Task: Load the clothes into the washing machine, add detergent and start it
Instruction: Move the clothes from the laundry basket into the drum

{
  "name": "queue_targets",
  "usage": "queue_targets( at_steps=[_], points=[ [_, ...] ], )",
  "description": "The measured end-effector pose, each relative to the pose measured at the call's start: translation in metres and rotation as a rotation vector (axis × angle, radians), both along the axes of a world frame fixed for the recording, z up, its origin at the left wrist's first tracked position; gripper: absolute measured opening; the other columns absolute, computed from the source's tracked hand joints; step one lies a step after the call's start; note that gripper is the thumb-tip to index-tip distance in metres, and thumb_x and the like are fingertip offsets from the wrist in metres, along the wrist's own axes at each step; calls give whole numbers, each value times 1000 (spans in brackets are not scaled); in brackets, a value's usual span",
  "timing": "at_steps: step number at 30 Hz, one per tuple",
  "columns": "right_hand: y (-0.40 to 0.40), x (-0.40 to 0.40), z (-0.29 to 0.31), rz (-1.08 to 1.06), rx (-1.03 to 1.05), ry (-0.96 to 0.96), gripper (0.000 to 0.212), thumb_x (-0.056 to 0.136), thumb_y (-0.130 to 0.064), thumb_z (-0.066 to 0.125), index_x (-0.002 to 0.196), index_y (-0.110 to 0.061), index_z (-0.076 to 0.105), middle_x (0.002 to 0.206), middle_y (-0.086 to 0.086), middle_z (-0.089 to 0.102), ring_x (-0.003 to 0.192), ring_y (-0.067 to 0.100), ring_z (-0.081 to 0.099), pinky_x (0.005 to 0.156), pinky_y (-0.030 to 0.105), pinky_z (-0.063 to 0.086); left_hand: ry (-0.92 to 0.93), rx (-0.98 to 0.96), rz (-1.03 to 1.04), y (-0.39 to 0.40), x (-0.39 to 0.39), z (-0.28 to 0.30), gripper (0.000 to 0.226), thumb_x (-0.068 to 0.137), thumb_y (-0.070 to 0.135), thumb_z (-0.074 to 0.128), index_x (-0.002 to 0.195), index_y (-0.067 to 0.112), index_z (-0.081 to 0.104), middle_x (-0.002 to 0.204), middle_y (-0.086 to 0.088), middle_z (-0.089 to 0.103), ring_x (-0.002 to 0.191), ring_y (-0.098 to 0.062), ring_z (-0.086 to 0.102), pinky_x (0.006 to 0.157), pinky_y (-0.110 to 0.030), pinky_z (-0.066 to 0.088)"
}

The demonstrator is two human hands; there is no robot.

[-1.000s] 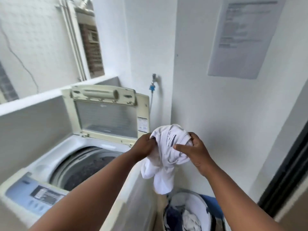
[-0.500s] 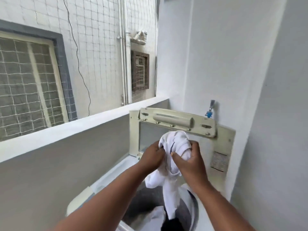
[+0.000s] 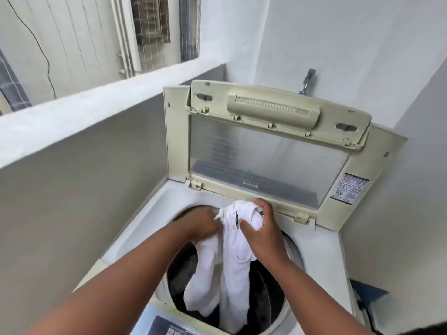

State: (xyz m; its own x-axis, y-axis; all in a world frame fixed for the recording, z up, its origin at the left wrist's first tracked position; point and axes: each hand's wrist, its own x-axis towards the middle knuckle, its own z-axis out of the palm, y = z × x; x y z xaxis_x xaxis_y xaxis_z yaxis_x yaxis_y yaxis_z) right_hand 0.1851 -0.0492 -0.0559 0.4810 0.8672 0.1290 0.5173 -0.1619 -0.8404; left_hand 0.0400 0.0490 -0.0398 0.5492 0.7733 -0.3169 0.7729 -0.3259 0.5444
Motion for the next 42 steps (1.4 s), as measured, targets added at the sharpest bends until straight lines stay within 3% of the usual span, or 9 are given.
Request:
queue_targets(
  at_steps=[4,8,11,16,20,27,31,36,42],
  points=[
    [-2,18,-40,272,-475,-429,62,85,-41,59,143,-36,36,144,-1,45,129,22,45,101,33,40,399,-211,-74,3,-2,-25,42,91,39,49,116,7,57,97,-11,67,72,-25,62,63,-28,50],
    [-15,40,-56,404,-815,-742,63,86,-45,53,144,-31,34,146,5,39,135,30,32,104,43,34,615,-143,-249,-11,7,-53,63,87,53,54,135,13,47,135,-6,54,120,-26,53,93,-33,40],
    [-29,57,-55,399,-826,-738,59,88,-46,51,142,-29,37,143,5,42,135,28,33,105,43,33,570,-189,-296,-25,25,-57,54,92,47,50,131,10,43,133,-5,50,118,-22,50,95,-29,36],
    [-58,97,-44,389,-743,-723,50,87,-43,51,135,-28,46,138,5,48,130,25,39,104,42,37,620,-158,-307,-58,71,-42,82,87,62,50,149,12,28,152,-9,33,137,-27,35,108,-36,30],
    [-92,152,-23,396,-495,-590,41,89,-36,52,130,-28,52,133,-1,54,125,21,47,101,34,40,618,-114,-375,-95,132,-18,76,87,62,48,143,11,39,146,-11,42,132,-30,42,108,-39,31],
    [-192,311,-3,241,-419,-378,35,88,-37,56,123,-32,59,133,-7,58,120,16,54,99,31,44,328,432,-408,-184,305,15,60,89,56,46,139,22,41,140,-4,49,128,-27,46,102,-40,39],
    [-248,398,-16,188,-592,-404,43,88,-37,56,130,-30,52,136,-4,55,122,17,52,99,33,44,192,592,-504,-227,379,-6,66,91,53,45,147,24,28,152,-4,34,142,-26,24,117,-42,17],
    [-283,455,-54,212,-809,-376,48,86,-33,51,134,-27,47,135,-1,55,117,19,54,86,28,44,451,445,-567,-244,408,-77,77,91,52,44,152,21,10,160,-9,7,147,-29,-1,119,-47,-4],
    [-304,482,-133,297,-1032,-283,57,84,-35,49,139,-22,41,141,4,50,126,24,49,103,35,42,569,191,-455,-221,426,-163,89,87,58,48,153,20,2,161,-9,4,148,-29,1,119,-44,1]
  ],
)
